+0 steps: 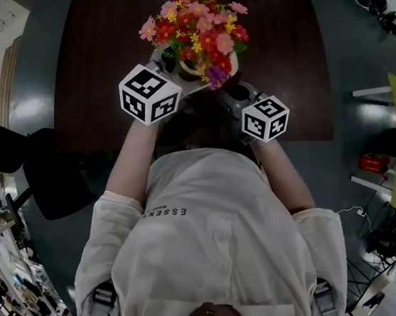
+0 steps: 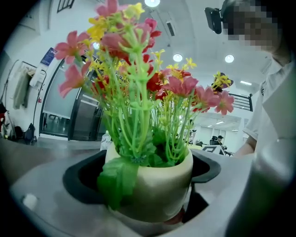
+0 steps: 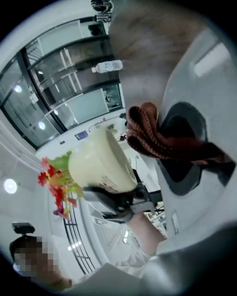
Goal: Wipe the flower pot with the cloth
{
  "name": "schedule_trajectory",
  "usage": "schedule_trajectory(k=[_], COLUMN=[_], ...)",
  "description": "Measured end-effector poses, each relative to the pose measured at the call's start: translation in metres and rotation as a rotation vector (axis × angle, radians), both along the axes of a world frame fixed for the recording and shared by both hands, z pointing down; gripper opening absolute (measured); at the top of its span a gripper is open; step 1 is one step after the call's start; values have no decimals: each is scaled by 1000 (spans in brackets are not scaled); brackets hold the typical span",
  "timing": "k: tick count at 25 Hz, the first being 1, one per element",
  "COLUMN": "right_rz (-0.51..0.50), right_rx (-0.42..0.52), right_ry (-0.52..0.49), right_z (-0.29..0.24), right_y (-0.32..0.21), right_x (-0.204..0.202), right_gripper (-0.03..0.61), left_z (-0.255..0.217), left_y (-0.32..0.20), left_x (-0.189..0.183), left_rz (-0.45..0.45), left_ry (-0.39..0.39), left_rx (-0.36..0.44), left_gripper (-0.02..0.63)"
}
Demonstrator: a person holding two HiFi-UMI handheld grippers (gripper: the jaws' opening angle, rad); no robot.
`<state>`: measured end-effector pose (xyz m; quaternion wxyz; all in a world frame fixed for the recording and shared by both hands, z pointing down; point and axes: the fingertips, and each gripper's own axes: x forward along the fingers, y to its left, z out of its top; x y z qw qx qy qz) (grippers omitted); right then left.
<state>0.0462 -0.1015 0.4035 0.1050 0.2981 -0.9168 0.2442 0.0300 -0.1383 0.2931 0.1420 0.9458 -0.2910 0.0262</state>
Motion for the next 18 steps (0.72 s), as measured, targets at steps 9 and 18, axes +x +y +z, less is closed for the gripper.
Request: schedule_trajectory(k=[9, 18], right_rz=[22, -185], right_rx=[161, 181], right_ry=[-7, -69], right_z=[-30, -33], right_y=[-24, 10], right_x=[-10, -41], right_gripper=[48, 48], left_z=[5, 2], left_y=[10, 12], left_x=[5, 7], left_rz=[72, 81], left_ry=[10, 63], left_rx=[-29, -34], left_gripper=[563, 563])
